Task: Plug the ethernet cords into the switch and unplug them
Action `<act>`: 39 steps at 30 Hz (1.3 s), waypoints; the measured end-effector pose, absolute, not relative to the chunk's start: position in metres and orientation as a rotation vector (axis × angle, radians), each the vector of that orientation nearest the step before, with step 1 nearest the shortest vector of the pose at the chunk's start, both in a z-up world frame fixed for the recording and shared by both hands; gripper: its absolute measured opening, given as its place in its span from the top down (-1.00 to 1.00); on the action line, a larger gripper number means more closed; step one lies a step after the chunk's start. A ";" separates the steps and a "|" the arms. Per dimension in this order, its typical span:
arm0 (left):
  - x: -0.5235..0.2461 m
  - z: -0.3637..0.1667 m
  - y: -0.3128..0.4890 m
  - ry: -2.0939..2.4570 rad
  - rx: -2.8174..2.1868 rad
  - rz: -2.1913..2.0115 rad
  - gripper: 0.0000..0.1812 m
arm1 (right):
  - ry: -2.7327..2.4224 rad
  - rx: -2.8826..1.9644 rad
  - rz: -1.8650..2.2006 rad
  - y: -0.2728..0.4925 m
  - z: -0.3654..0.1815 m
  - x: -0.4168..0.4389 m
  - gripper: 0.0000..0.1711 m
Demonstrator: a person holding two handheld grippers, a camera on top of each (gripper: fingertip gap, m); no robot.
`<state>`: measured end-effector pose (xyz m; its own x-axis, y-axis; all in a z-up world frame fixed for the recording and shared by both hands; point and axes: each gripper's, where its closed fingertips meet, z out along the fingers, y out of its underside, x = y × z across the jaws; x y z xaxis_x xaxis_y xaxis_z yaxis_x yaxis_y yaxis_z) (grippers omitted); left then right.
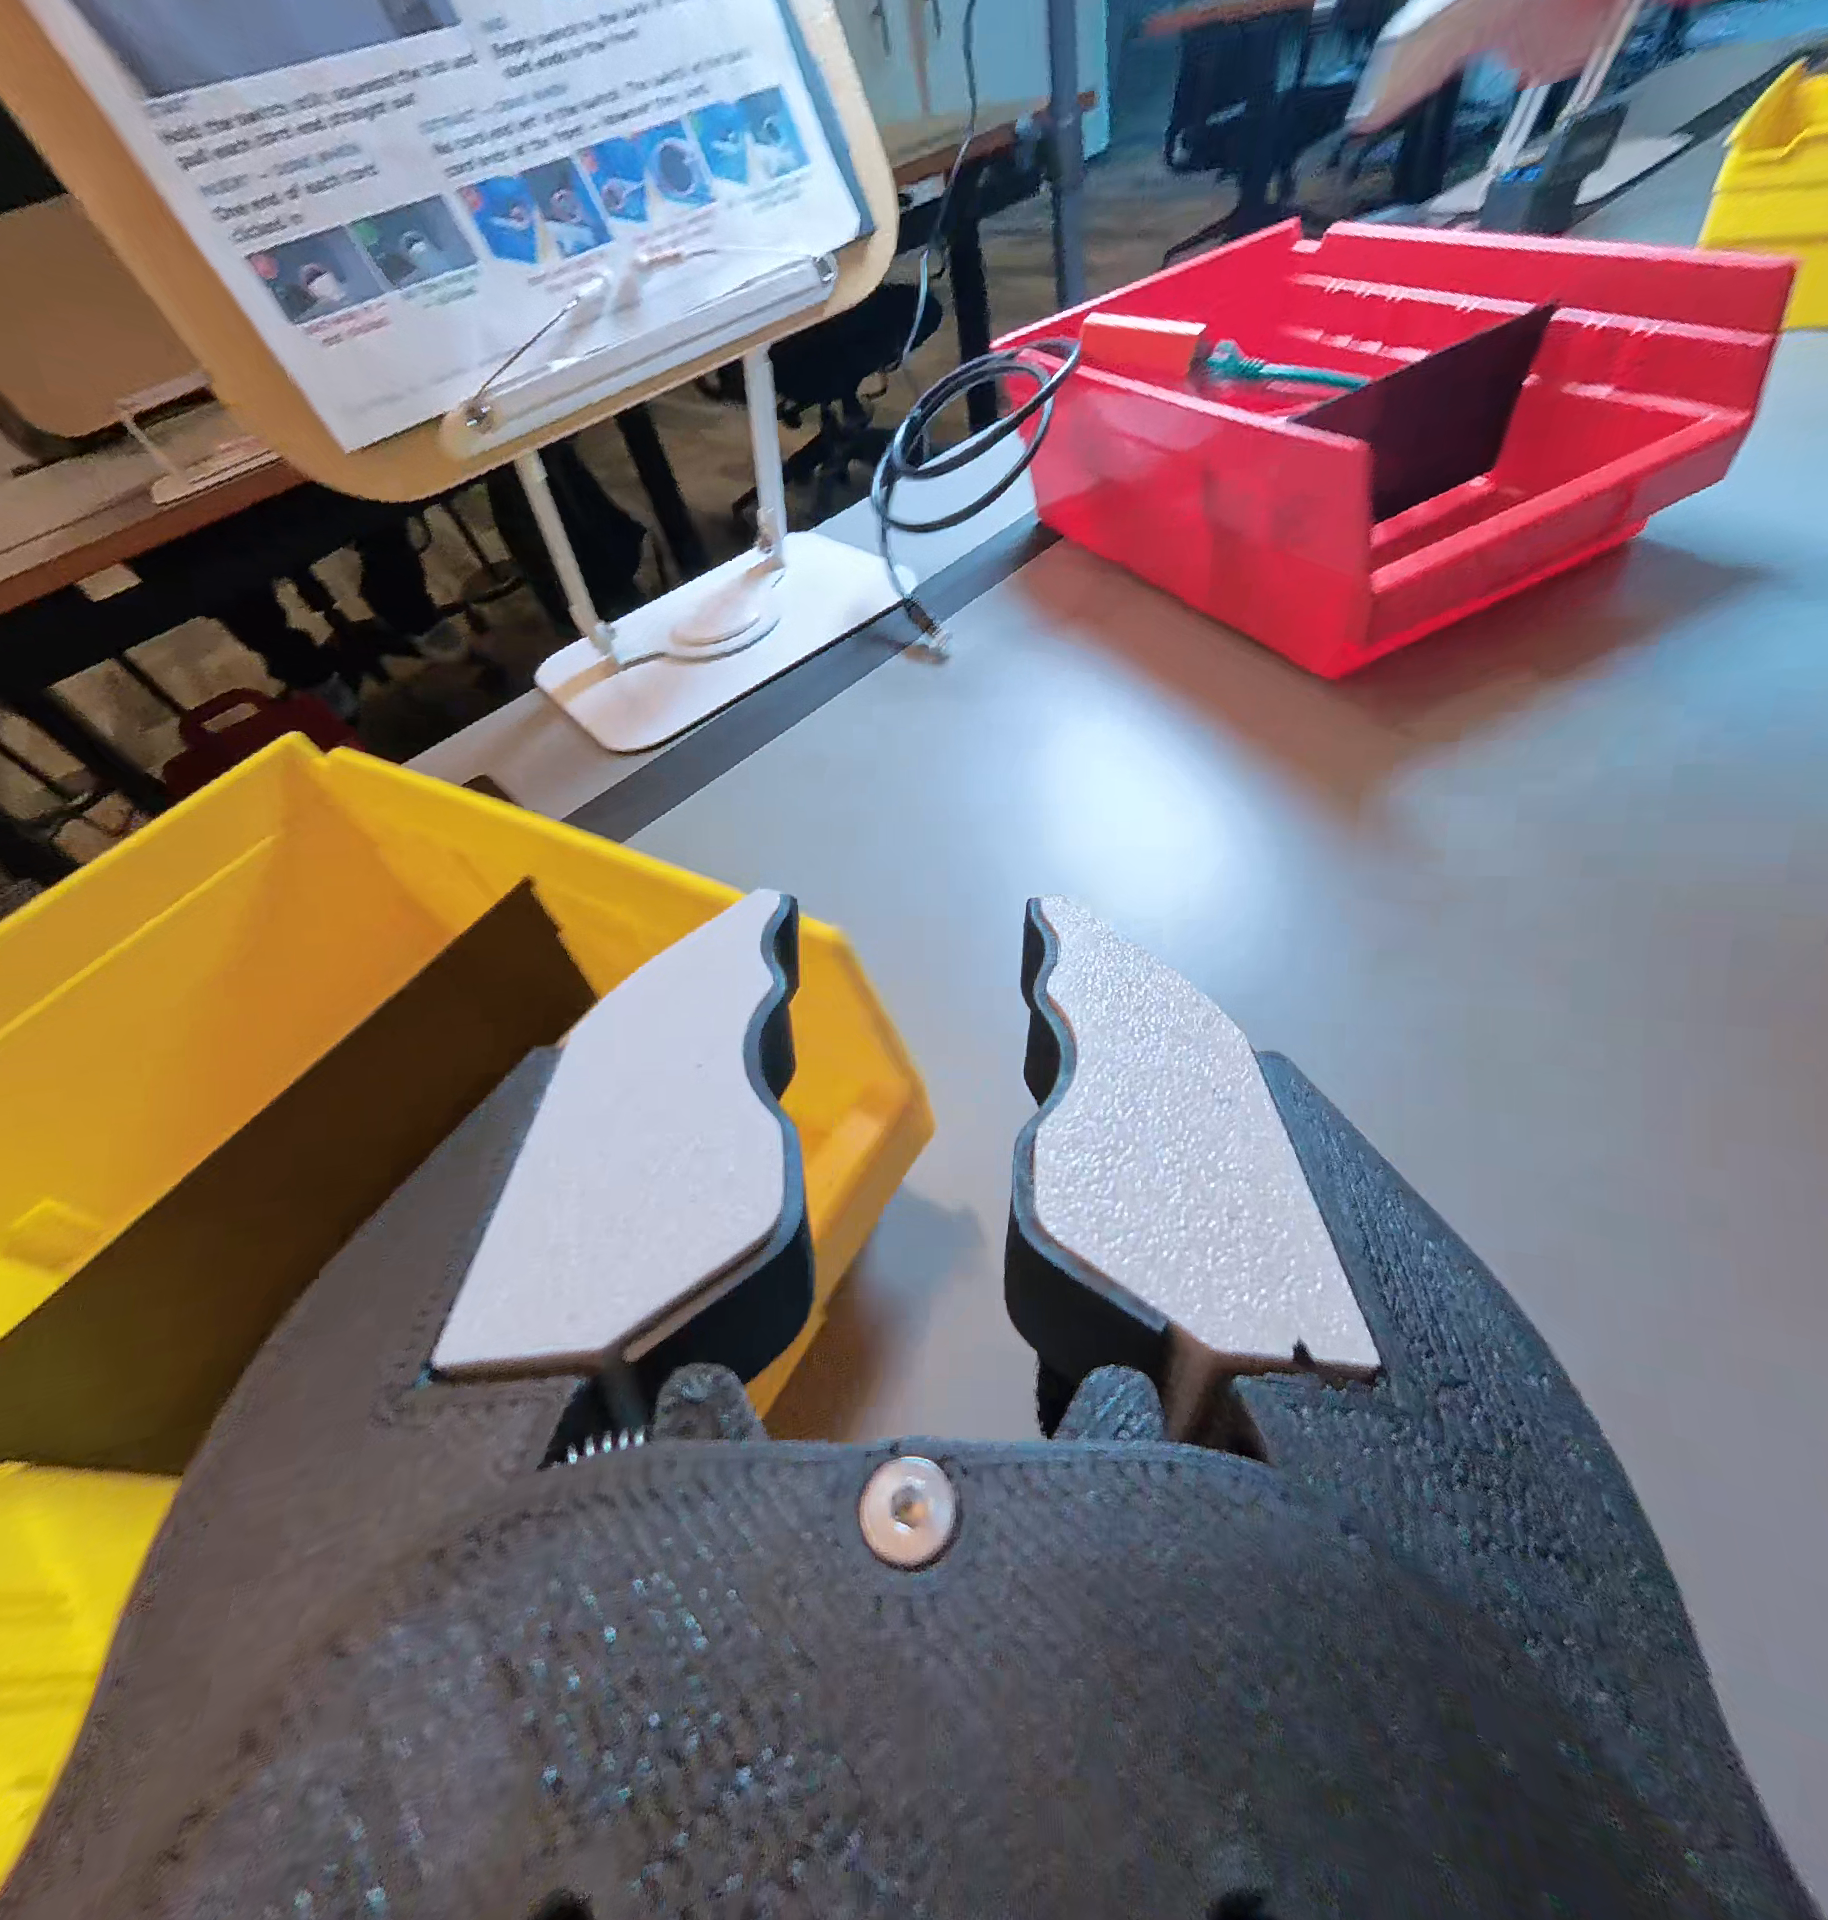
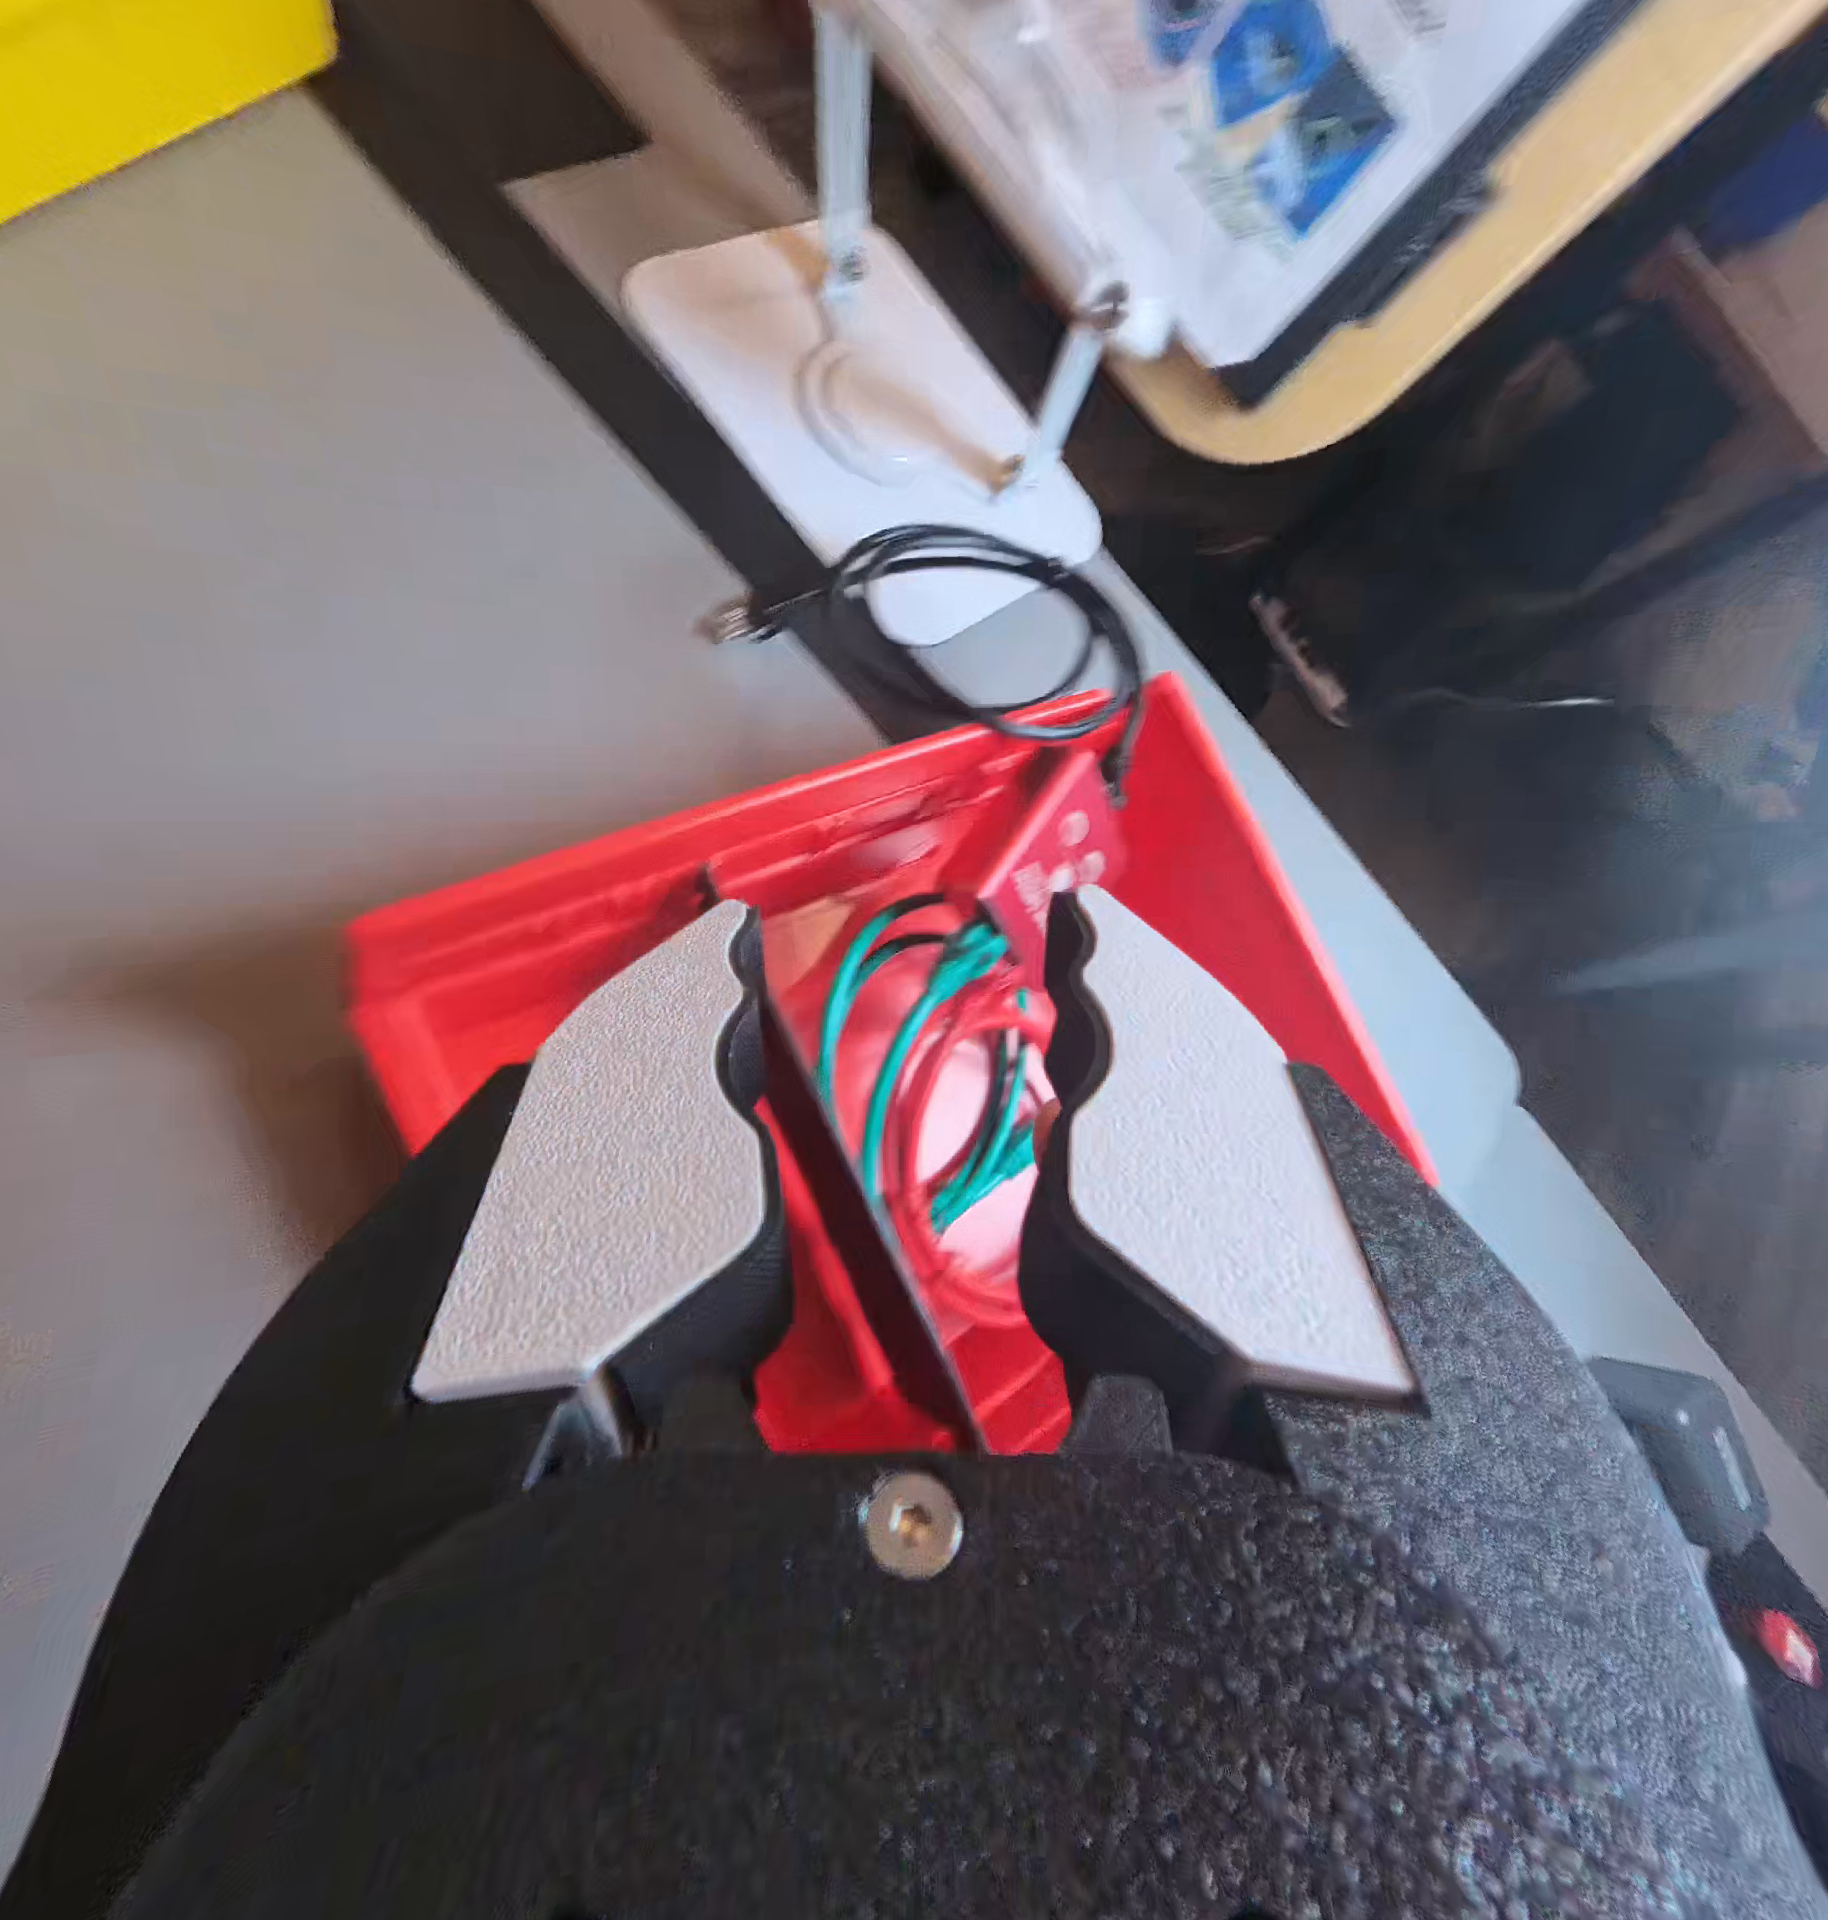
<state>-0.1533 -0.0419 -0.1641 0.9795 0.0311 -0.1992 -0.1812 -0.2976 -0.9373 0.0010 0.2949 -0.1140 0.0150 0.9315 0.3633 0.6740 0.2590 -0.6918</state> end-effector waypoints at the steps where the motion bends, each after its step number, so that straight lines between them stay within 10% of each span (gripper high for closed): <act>1: -0.161 -0.164 -0.048 0.111 -1.879 0.241 0.54 | -1.819 -1.459 0.388 0.275 -0.125 0.012 0.41; 8: -0.210 -0.232 -0.089 0.247 -2.344 0.296 0.36 | -2.378 -1.443 0.022 0.219 -0.262 0.072 0.30; 11: -0.216 -0.264 -0.096 0.342 -2.528 0.278 0.34 | -2.417 -1.369 -0.034 0.218 -0.288 0.061 0.69; 30: -0.161 -0.291 -0.014 0.835 -2.387 0.444 0.63 | -2.309 -1.121 0.212 0.067 -0.275 0.149 0.65; 39: -0.125 -0.279 0.019 0.972 -2.227 0.400 0.58 | -1.424 -1.405 0.661 0.096 -0.164 0.206 0.56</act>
<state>-0.1255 0.0195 -0.2789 0.6762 -0.5326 -0.5090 -0.7366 -0.5013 -0.4540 0.2056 0.0957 -0.1636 0.1615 0.9507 0.2647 0.4110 0.1791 -0.8939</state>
